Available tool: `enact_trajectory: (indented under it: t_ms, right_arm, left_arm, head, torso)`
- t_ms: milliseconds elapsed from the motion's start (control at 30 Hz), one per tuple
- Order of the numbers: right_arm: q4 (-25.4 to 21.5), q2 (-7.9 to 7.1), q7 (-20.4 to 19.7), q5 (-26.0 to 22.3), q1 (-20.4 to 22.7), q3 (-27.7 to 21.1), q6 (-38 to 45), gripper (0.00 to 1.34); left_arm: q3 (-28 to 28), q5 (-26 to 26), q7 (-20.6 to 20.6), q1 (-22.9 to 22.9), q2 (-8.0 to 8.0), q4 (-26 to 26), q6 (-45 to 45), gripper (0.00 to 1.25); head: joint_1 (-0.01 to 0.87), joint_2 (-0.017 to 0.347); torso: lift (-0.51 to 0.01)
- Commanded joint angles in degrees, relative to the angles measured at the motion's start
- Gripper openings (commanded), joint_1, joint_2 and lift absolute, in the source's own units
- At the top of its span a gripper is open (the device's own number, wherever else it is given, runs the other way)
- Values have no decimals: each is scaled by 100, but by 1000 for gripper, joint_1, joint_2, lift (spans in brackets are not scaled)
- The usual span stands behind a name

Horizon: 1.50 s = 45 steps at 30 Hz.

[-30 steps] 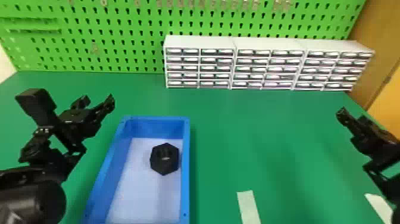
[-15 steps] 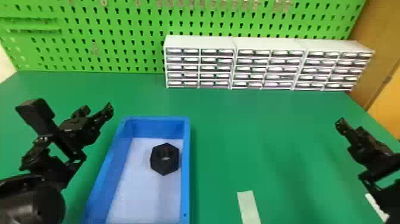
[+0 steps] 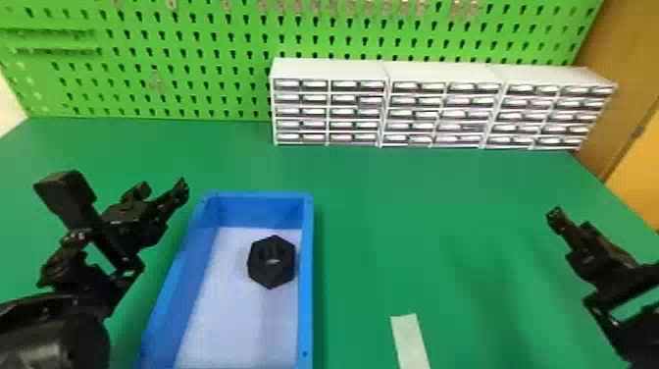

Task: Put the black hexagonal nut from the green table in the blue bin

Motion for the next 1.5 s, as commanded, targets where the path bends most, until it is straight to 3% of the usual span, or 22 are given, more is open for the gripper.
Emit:
enact_trajectory:
  t_ms: [0,167,367,633,833,1333,1467]
  right_arm:
    - [108,-16,1,-77,19,7,-83,807]
    - [346,-113,230,-323,10,7,-171,807]
    - [407,-244,309,-235,10,-28,-180,808]
    - [451,-183,318,-182,45,-256,-180,807]
    - [469,-218,335,-147,71,-292,-180,807]
    - [469,-218,335,-112,89,-300,-180,807]
    - [469,-227,335,-112,89,-300,-180,807]
  left_arm:
    - [-25,-16,3,3,0,2,-30,773]
    - [-51,-16,3,-14,0,11,-48,773]
    - [-77,-16,3,-23,0,11,-83,773]
    - [-86,-16,3,-23,0,11,-109,773]
    - [-139,-7,-6,-23,0,2,-127,773]
    - [-693,-148,3,-14,0,-68,-250,773]
    - [-772,-289,223,38,-8,-191,-267,773]
  head:
    - [691,9]
    - [691,9]
    - [691,9]
    - [691,9]
    - [691,9]
    - [691,9]
    - [691,9]
  torso:
    - [-97]
    - [-97]
    - [-97]
    - [-97]
    - [-97]
    - [-97]
    - [-97]
